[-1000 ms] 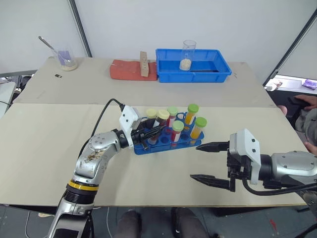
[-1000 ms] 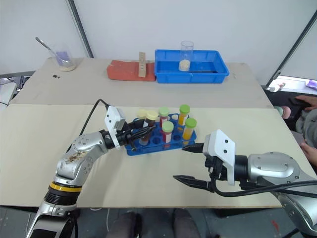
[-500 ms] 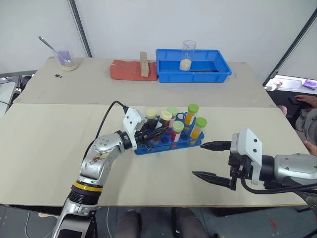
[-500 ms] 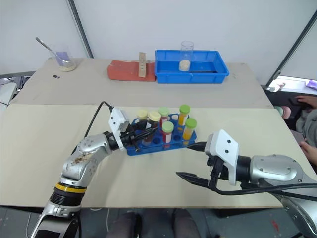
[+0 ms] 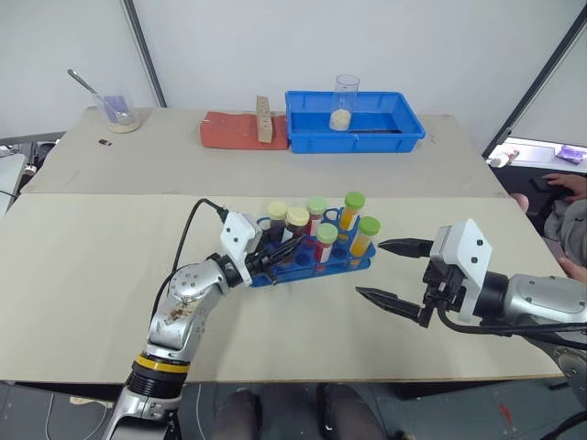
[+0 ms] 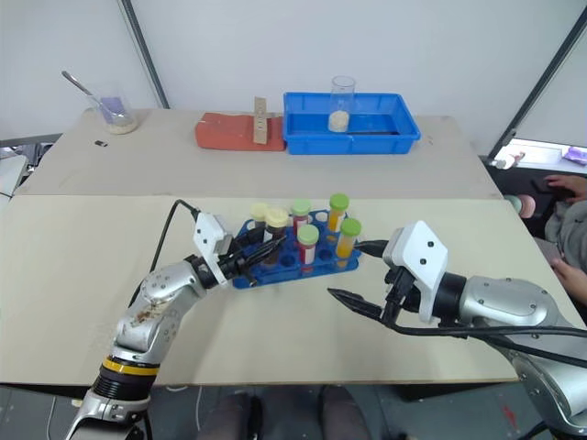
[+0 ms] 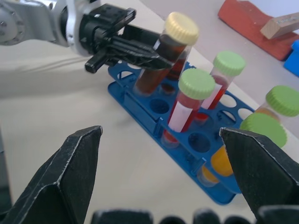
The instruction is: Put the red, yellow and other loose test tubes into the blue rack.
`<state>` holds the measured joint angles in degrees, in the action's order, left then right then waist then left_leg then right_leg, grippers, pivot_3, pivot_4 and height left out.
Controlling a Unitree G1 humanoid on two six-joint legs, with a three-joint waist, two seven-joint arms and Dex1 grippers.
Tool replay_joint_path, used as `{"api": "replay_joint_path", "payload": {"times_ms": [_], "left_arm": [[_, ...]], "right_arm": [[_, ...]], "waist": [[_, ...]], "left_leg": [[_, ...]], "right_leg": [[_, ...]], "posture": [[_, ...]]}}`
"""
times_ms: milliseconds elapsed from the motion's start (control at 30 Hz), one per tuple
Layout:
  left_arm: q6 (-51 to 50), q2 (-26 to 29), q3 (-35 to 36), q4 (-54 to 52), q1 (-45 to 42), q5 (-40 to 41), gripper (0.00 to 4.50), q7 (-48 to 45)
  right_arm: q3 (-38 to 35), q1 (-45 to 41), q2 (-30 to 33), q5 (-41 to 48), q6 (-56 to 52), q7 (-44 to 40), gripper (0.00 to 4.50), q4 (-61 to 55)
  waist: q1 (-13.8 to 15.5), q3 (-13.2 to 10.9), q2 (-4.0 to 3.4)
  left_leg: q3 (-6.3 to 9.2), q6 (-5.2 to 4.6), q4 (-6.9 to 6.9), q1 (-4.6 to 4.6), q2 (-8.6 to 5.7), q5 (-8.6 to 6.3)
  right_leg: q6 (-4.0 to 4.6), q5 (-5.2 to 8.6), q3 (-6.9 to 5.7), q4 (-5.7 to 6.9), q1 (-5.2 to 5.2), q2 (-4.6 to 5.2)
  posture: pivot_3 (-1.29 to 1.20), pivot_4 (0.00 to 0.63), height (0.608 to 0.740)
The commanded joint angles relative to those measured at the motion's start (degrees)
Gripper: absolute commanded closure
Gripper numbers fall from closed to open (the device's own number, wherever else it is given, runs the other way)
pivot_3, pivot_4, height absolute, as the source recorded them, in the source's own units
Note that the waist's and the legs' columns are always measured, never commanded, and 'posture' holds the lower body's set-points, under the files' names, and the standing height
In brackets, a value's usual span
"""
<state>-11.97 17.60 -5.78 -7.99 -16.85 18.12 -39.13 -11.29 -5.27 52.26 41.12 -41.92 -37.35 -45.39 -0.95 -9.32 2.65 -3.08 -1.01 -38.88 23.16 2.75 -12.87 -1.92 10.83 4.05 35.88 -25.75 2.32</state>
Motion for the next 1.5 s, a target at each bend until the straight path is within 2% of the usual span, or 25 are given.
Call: {"api": "replay_joint_path", "payload": {"times_ms": [33, 300, 367, 400, 533, 567, 667, 833, 933, 1033, 1200, 1500], "left_arm": [[2.1, -0.3, 0.2, 1.2, 1.5, -1.9, 3.57, 1.6], [4.9, 0.5, 0.7, 1.9, 3.0, -2.9, 3.57, 1.6], [4.2, 1.2, 1.1, 1.4, 3.3, -1.6, 2.54, 0.2], [4.1, 1.7, 1.1, 1.1, 3.5, -1.5, 2.23, -0.1], [3.2, 4.5, 2.1, -1.3, 5.0, -1.5, 0.19, -0.5], [2.7, 6.0, 3.0, -3.0, 6.2, -1.3, 0.04, -0.8], [0.1, 11.2, 6.1, -8.4, 10.0, -0.1, 0.04, -2.0], [-7.1, 22.8, 12.0, -16.9, 15.6, 2.9, 0.04, -6.6], [-7.9, 30.0, 16.5, -18.5, 18.4, 3.0, 0.04, -10.5], [-9.3, 33.3, 19.8, -19.7, 19.3, 4.0, 0.04, -11.7], [-14.1, 35.4, 22.2, -24.4, 19.8, 8.7, 0.04, -13.4], [-19.4, 33.0, 21.2, -27.4, 17.4, 12.6, 0.04, -10.0]], "right_arm": [[-0.4, -0.9, -0.5, -0.5, 0.9, 0.5, 0.03, -0.6], [-0.7, -0.6, -0.8, -0.3, 0.2, 0.2, 0.03, -0.7], [-0.5, -0.6, -0.5, -0.2, 0.1, -0.2, 0.03, -0.7], [-0.6, -0.8, -0.5, -0.2, 0.0, -0.2, 0.03, -0.6], [-0.5, -1.2, -0.4, -0.1, -0.3, -0.4, 0.03, 0.0], [-0.3, -1.4, -0.3, -0.7, 0.1, -0.6, 0.03, 0.4], [0.4, -1.5, 0.0, -3.4, 2.6, -1.7, 0.03, 2.1], [-0.4, -0.6, 1.0, -8.0, 9.4, -7.4, 0.03, 6.4], [-1.4, 0.0, 3.0, -9.9, 15.3, -14.3, 0.03, 11.5], [-3.0, -0.5, 6.0, -8.3, 16.0, -20.9, 0.03, 16.0], [-3.2, -4.8, 7.8, -6.7, 16.2, -26.3, 0.03, 21.7], [-1.0, -9.7, 7.1, -7.9, 15.8, -28.7, 0.03, 24.5]], "waist": [[0.0, 0.0, 0.0], [-0.1, 0.0, 0.0], [-0.1, 0.0, 0.0], [-0.2, 0.0, -0.01], [0.1, 0.0, 0.0], [0.1, 0.0, 0.0], [0.1, 0.0, 0.0], [0.0, 0.0, 0.0], [0.1, 0.0, -0.02], [0.3, 0.0, -0.04], [0.2, 0.0, -0.04], [0.1, 0.0, -0.04]], "left_leg": [[0.0, 0.0, 0.0, 0.0, 0.0, 0.0], [-0.01, 0.0, 0.0, -0.01, 0.01, 0.0], [-0.01, 0.0, 0.01, -0.01, 0.02, 0.0], [-0.01, 0.0, 0.01, -0.01, 0.02, 0.0], [-0.01, 0.0, 0.03, 0.03, 0.03, 0.0], [-0.02, 0.0, 0.02, 0.05, 0.02, 0.0], [-0.05, 0.01, 0.04, 0.07, 0.03, -0.01], [-0.13, 0.01, 0.12, 0.11, 0.09, -0.01], [-0.14, 0.01, 0.14, 0.09, 0.1, -0.01], [-0.19, 0.02, 0.13, 0.09, 0.08, -0.01], [-0.24, 0.02, 0.15, 0.1, 0.1, -0.02], [-0.25, 0.02, 0.31, 0.05, 0.11, -0.01]], "right_leg": [[0.04, 0.02, 0.0, 0.0, 0.0, 0.0], [0.07, 0.04, 0.0, 0.0, 0.0, 0.0], [0.08, 0.04, 0.0, 0.0, 0.0, 0.0], [0.08, 0.05, 0.0, 0.0, 0.0, -0.01], [0.1, 0.06, -0.01, -0.01, -0.06, 0.0], [0.1, 0.06, -0.01, -0.03, -0.07, 0.01], [0.1, 0.06, -0.01, -0.08, -0.09, 0.04], [0.19, 0.11, -0.03, 0.0, -0.32, 0.05], [0.23, 0.14, -0.07, -0.01, -0.32, 0.07], [0.24, 0.14, -0.07, -0.04, -0.34, 0.16], [0.23, 0.15, -0.07, -0.08, -0.37, 0.18], [0.3, 0.18, -0.08, -0.01, -0.4, 0.11]], "posture": [[0.0, 0.15, 0.74], [0.0, 0.15, 0.74], [0.0, 0.15, 0.74], [0.0, 0.15, 0.74], [0.0, 0.15, 0.74], [0.0, 0.15, 0.74], [0.0, 0.15, 0.74], [0.0, 0.15, 0.74], [0.0, 0.15, 0.74], [0.0, 0.15, 0.74], [0.0, 0.15, 0.74], [0.0, 0.15, 0.74]]}}
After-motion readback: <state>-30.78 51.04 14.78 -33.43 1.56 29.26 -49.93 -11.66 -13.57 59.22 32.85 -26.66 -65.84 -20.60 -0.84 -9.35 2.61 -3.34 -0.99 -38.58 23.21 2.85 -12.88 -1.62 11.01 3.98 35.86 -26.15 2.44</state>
